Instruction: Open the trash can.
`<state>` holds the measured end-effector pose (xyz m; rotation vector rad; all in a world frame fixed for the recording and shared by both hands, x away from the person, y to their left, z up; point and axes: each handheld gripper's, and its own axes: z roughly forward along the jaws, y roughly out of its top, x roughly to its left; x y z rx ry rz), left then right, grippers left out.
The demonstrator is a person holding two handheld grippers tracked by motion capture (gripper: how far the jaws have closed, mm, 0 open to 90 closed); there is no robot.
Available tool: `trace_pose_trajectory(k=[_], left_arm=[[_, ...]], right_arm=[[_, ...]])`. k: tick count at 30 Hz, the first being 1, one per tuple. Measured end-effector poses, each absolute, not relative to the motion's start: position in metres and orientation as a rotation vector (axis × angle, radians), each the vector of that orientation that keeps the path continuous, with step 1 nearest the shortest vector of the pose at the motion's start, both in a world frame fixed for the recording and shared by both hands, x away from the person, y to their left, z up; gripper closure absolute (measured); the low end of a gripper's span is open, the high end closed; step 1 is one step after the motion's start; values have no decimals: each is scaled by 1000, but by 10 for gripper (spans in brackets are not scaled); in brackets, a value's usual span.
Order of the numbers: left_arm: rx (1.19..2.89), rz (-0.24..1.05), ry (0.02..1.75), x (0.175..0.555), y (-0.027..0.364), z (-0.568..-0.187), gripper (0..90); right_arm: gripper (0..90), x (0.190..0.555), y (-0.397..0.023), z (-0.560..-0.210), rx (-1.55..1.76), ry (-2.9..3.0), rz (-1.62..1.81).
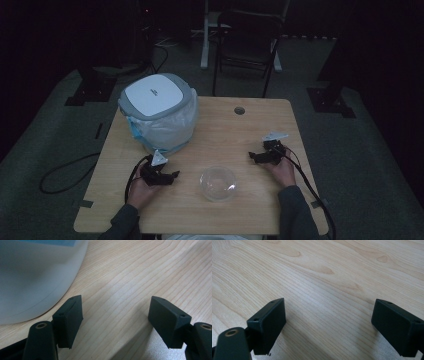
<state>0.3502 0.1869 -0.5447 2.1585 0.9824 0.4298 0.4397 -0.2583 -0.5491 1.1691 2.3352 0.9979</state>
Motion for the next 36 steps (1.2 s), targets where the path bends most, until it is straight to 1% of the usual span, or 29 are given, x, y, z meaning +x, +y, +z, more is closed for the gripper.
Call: trace_pose_trajectory(k=[1, 3, 17, 22, 25, 27, 30, 36], left_arm=[[2157, 431, 984, 350, 187, -545, 286], [2158, 430, 985, 350, 187, -545, 285], [2158, 429, 986, 350, 186, -545, 285], [2157, 429, 987, 350, 186, -545, 284], [2157, 430, 987, 350, 186, -545, 284], [2157, 430, 987, 350, 186, -545, 284], [2156, 429, 987, 350, 186, -545, 284], [2156, 431, 987, 350, 186, -545, 284]], right_arm=[[140, 439, -258, -549, 1167, 2333, 1002], [158, 439, -258, -549, 1155, 2335, 1010], [160, 440, -252, -549, 1221, 2281, 988], [135, 441, -252, -549, 1228, 2281, 980], [141, 440, -252, -549, 1231, 2280, 977], [162, 440, -252, -548, 1233, 2283, 976], [255, 439, -252, -544, 1253, 2289, 971], [303, 439, -248, -532, 1234, 2288, 988]])
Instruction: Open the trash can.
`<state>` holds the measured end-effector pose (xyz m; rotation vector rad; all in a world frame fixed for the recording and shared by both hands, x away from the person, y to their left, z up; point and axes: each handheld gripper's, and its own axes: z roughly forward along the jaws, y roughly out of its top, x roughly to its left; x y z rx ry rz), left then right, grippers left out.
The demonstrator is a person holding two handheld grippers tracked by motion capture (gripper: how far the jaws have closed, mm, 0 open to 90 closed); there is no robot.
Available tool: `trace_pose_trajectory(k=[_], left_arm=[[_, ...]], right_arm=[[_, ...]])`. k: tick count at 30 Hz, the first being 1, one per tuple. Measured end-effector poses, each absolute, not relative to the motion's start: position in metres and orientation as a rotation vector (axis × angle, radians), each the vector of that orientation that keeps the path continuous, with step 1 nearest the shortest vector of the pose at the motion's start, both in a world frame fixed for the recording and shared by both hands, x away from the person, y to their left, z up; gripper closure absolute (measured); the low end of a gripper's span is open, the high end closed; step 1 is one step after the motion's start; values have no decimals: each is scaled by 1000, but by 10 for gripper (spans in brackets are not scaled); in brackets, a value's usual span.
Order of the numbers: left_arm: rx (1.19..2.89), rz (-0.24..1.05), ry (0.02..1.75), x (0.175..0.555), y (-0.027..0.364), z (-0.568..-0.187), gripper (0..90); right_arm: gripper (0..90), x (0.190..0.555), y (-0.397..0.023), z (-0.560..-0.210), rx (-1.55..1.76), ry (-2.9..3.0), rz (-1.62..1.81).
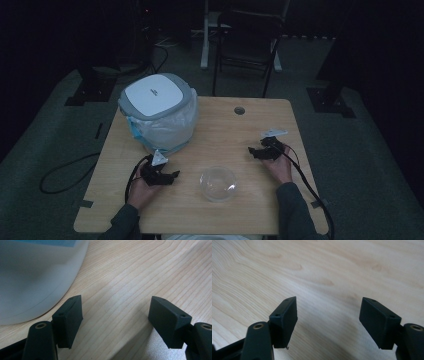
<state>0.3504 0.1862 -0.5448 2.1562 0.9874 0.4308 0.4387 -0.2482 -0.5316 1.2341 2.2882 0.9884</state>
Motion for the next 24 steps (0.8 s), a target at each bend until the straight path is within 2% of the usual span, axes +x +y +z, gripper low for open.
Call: trace_pose_trajectory(k=[6, 17, 24], left_arm=[[2159, 431, 987, 350, 186, -545, 284], [2161, 432, 987, 350, 186, -545, 284], [2160, 432, 988, 350, 186, -545, 283]], right_arm=[[303, 442, -243, -512, 1201, 2284, 1005], [442, 455, -236, -468, 1113, 2282, 1051], [474, 461, -233, -447, 1096, 2265, 1098]])
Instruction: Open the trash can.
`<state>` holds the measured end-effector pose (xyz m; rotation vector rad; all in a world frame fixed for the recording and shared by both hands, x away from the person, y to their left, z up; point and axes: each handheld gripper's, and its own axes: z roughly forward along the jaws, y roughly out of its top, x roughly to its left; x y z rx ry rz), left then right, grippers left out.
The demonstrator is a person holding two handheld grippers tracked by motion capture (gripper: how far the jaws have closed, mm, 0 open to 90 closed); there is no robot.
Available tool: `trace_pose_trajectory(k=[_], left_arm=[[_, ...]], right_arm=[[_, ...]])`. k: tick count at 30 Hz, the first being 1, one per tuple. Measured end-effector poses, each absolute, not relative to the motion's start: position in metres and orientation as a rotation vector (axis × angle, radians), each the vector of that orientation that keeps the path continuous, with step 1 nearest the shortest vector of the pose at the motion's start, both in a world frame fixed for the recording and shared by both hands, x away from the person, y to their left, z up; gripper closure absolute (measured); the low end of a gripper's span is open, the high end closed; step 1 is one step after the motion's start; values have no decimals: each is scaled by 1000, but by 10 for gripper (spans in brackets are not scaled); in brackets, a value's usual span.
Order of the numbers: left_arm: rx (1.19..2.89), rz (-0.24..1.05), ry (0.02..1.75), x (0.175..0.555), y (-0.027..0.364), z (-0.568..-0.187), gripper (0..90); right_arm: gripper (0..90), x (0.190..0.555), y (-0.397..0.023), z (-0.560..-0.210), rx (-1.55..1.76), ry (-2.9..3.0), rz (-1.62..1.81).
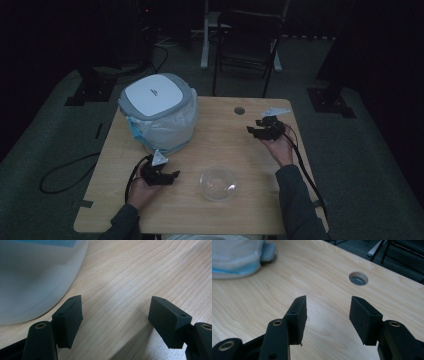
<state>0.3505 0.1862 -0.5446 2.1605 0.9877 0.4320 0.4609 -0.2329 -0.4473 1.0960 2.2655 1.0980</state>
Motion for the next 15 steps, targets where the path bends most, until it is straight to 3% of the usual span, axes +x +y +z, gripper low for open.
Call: trace_pose_trajectory(k=[15], left_arm=[[2161, 432, 987, 351, 186, -545, 283]], right_arm=[[522, 474, -223, -415, 1056, 2243, 1131]])
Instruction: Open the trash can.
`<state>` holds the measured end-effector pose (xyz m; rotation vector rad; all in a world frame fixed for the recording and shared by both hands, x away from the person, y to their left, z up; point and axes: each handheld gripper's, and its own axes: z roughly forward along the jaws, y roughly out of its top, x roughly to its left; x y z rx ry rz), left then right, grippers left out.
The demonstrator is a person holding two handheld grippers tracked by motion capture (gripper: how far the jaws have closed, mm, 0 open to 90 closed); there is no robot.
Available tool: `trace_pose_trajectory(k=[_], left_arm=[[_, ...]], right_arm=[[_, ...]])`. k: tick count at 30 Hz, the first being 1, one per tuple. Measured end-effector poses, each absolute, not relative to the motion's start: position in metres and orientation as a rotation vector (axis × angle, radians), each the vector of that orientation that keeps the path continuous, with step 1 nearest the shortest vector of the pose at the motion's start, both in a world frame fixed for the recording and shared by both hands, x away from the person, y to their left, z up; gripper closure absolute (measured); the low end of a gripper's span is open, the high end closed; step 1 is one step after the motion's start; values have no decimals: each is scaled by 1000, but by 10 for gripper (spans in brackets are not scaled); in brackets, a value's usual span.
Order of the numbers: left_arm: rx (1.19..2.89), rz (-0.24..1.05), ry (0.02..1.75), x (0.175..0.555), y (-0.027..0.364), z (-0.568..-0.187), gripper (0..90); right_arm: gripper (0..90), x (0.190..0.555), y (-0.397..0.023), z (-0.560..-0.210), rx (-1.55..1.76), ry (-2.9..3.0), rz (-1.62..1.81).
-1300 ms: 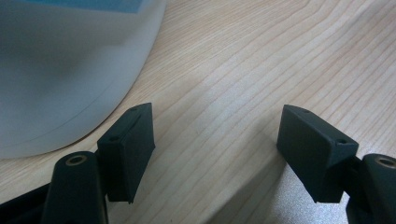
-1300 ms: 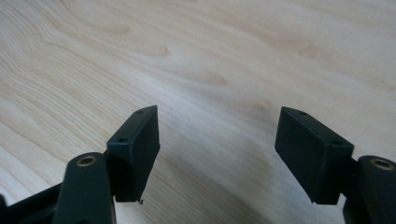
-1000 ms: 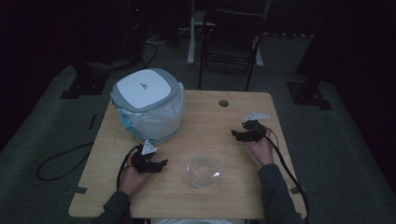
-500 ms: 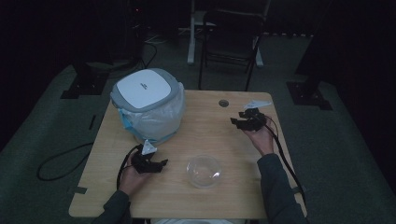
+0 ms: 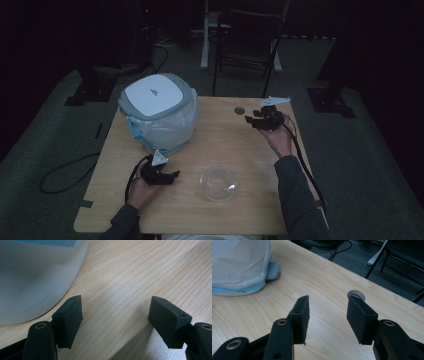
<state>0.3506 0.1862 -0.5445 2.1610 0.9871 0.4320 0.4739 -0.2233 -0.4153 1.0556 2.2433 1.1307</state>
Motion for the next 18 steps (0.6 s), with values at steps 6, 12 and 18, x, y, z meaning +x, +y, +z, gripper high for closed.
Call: trace_pose_trajectory(k=[6, 12, 18], left_arm=[[2161, 432, 987, 351, 186, -545, 283], [2161, 432, 987, 351, 186, -545, 283], [2162, 432, 987, 351, 186, -544, 283]], right_arm=[[522, 477, -221, -408, 1035, 2247, 1103], [522, 480, -221, -399, 1032, 2240, 1118], [530, 484, -215, -383, 1007, 2230, 1127]])
